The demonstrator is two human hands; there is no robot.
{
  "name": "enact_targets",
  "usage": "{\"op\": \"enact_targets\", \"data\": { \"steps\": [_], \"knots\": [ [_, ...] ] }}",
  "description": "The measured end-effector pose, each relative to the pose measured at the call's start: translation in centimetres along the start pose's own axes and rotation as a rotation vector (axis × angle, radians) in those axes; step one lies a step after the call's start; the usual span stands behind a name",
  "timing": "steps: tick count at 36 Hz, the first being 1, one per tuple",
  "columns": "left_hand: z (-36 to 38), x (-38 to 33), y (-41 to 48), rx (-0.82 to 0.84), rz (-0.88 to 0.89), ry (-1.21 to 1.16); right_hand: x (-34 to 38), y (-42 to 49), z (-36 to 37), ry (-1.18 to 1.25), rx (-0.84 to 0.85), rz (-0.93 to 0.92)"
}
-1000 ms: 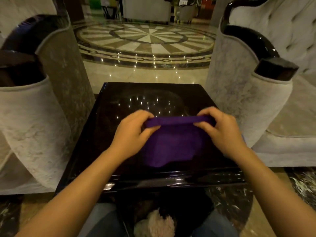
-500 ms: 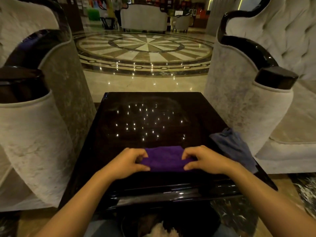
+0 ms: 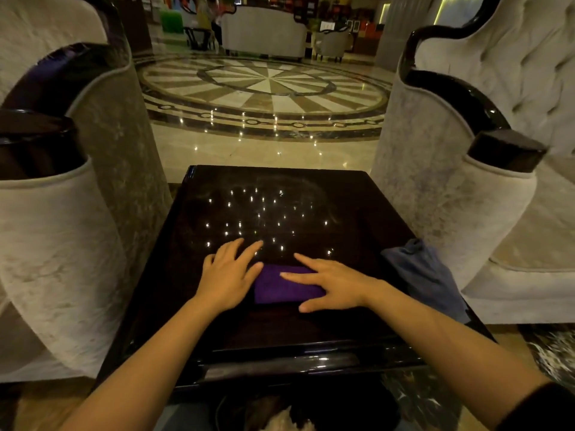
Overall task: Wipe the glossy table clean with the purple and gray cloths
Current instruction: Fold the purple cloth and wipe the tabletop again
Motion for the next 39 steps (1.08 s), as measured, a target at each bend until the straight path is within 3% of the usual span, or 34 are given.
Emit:
{"op": "enact_targets", "data": {
  "steps": [9, 15, 19, 24, 28, 33, 36, 39],
  "knots": [
    [2.0, 3.7, 2.1, 0.164, -0.044, 0.213, 0.9, -0.1, 0.0, -0.11, -0.052, -0.068],
    [3.7, 4.8, 3.4, 0.264, -0.114, 0.231, 0.9, -0.5, 0.0, 0.024, -0.117, 0.025],
    [4.6, 5.4, 3.2, 0.256, -0.122, 0.218, -1.4, -0.5, -2.7, 0.081, -0.311, 0.097],
    [4.9, 5.6, 3.3, 0.248, -0.133, 0.223, -9.4, -0.2, -8.6, 0.101, -0.655, 0.374],
    [5.0, 5.8, 3.5, 0.249, -0.134, 0.199, -15.9, 0.5, -11.8, -0.002, -0.776, 0.555],
    [5.1, 5.8, 3.5, 0.265, -0.136, 0.193, -22.9, 0.7, -12.0, -0.032, -0.765, 0.791],
    [5.2, 6.0, 3.5, 0.266, -0.134, 0.192, -25.8, 1.5, -8.2, 0.009, -0.485, 0.878],
    [5.2, 6.1, 3.5, 0.259, -0.135, 0.193, -26.6, 1.4, -6.3, 0.054, -0.409, 0.901]
  ]
}}
Point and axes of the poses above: each hand's wrist, its own y-axis towards the middle knuckle, its own z-axis out of the palm, x = y × z, the point moved 10 cm from there along y, towards the middle knuckle, and after that the axes turned 11 degrees about -x, right-handed, at the moved point
